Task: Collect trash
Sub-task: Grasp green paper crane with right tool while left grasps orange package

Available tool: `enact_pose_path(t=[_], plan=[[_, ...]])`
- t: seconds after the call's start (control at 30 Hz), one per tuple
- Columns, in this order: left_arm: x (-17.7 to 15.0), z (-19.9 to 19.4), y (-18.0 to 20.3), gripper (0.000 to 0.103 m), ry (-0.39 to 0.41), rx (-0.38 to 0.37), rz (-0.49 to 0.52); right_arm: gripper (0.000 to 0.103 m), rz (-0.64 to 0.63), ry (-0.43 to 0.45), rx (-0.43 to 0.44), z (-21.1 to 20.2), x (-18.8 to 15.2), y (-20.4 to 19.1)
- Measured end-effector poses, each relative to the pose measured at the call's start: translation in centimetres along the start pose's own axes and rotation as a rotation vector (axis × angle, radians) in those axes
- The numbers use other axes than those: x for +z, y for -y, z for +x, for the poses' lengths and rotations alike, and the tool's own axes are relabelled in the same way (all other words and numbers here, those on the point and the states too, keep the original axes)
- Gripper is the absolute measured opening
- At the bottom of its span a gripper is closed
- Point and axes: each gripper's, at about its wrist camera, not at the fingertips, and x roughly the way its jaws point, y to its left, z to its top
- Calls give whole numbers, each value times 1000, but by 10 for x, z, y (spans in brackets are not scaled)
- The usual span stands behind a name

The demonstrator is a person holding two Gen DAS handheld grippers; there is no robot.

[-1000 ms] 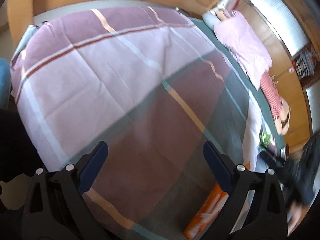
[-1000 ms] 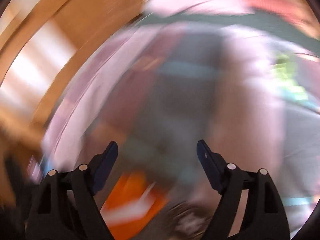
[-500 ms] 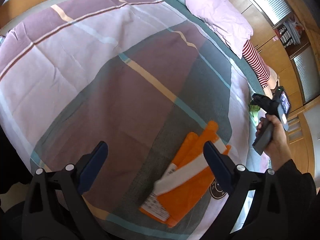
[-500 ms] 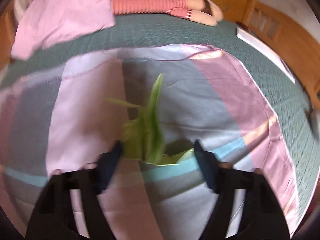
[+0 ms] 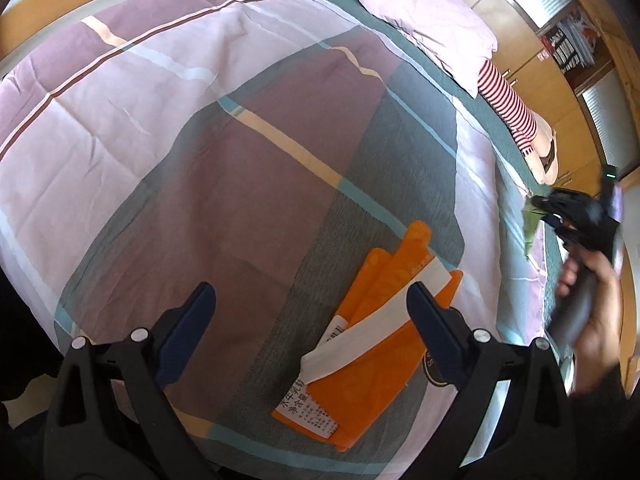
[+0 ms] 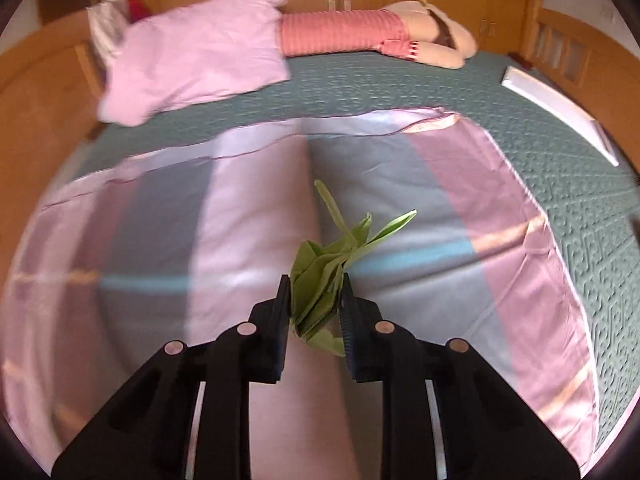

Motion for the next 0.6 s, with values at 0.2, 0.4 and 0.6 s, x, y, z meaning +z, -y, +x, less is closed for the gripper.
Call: enact_pose_path(t=[0.2, 0.4, 0.6], plan=[[-1, 7, -1, 96, -36, -6, 1, 24, -62, -59, 185, -78, -58, -9], [-4, 12, 9, 96, -73, -44, 73, 24, -197, -117, 87, -120, -127, -12], [-23, 15, 47, 96, -98, -48, 311, 24, -191, -164, 68, -124, -164, -7]])
